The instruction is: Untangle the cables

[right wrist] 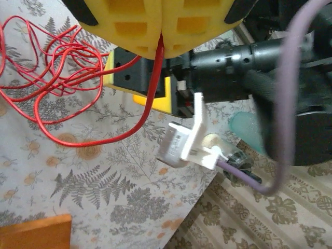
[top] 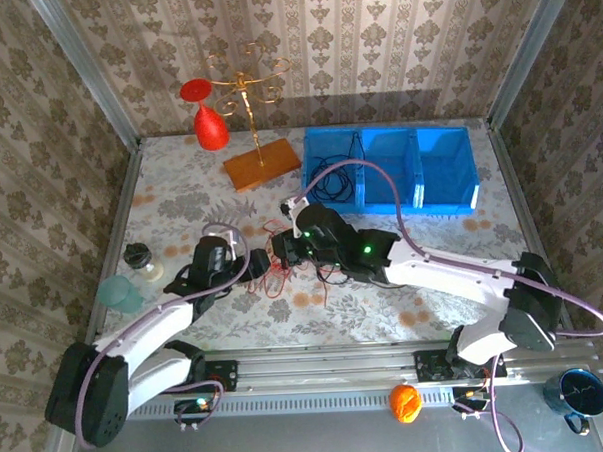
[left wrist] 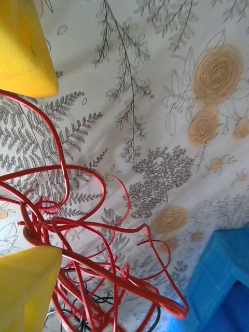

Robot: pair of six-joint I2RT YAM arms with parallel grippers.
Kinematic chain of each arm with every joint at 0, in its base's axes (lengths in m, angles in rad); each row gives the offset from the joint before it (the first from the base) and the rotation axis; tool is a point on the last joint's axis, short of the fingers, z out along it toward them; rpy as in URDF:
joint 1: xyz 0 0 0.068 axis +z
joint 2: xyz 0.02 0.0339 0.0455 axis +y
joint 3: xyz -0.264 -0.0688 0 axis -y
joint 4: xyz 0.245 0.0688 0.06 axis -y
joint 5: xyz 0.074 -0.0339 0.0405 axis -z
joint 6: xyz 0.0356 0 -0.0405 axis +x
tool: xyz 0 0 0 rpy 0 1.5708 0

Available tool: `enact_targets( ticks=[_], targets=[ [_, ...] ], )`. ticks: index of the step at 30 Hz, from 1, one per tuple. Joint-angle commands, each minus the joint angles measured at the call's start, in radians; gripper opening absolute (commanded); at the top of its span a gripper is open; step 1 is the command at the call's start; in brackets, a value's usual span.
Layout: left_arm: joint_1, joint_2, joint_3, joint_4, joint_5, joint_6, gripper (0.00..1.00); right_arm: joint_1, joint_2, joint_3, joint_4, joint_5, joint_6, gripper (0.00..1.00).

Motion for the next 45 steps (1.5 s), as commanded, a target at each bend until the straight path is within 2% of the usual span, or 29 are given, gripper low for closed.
enact_targets(
  ticks=[1, 2, 3, 7, 12, 20, 21, 22, 25, 26, 30, 36, 42, 45],
  targets=[
    [-0.028, 0.056, 0.005, 0.128, 0.046, -0.005, 0.75, 0.01, -0.109, 0.017, -0.047, 0.063, -0.067, 0.0],
    [-0.038, 0.084, 0.007, 0.156, 0.049, -0.003, 0.74, 0.01, -0.131, 0.019, -0.05, 0.067, -0.074, 0.0],
    [-0.047, 0.11, 0.012, 0.179, 0.057, 0.001, 0.68, 0.01, -0.158, 0.02, -0.049, 0.065, -0.08, 0.0],
    [-0.07, 0.195, 0.032, 0.243, 0.081, -0.002, 0.35, 0.012, -0.236, 0.027, -0.065, 0.079, -0.112, 0.0],
    [-0.077, 0.217, 0.033, 0.267, 0.059, -0.002, 0.0, 0.012, -0.336, 0.04, -0.093, 0.144, -0.182, 0.0],
    [-0.077, 0.213, 0.024, 0.256, 0.041, -0.001, 0.0, 0.0, -0.405, 0.113, -0.142, 0.285, -0.338, 0.0],
    [-0.077, 0.207, 0.026, 0.246, 0.042, -0.003, 0.01, -0.012, -0.404, 0.12, -0.155, 0.287, -0.347, 0.0],
    [-0.077, 0.2, 0.027, 0.232, 0.043, -0.004, 0.11, -0.024, -0.405, 0.123, -0.165, 0.287, -0.351, 0.0],
    [-0.077, 0.152, 0.029, 0.18, 0.045, 0.004, 0.55, -0.1, -0.414, 0.116, -0.191, 0.284, -0.339, 0.0],
    [-0.078, 0.124, 0.028, 0.156, 0.039, 0.007, 0.65, -0.143, -0.418, 0.112, -0.202, 0.278, -0.327, 0.0],
    [-0.078, -0.012, 0.028, 0.035, -0.018, 0.022, 0.87, -0.321, -0.417, 0.089, -0.235, 0.312, -0.269, 0.0],
    [-0.078, -0.171, 0.014, -0.061, -0.081, 0.028, 0.92, -0.614, -0.354, 0.046, -0.169, 0.325, -0.177, 0.0],
    [-0.078, -0.209, -0.014, -0.075, -0.087, 0.012, 0.91, -0.778, -0.241, 0.042, -0.113, 0.345, -0.124, 0.0],
    [-0.078, -0.212, -0.02, -0.076, -0.087, 0.007, 0.91, -0.847, -0.18, 0.041, -0.083, 0.311, -0.107, 0.0]
  ],
)
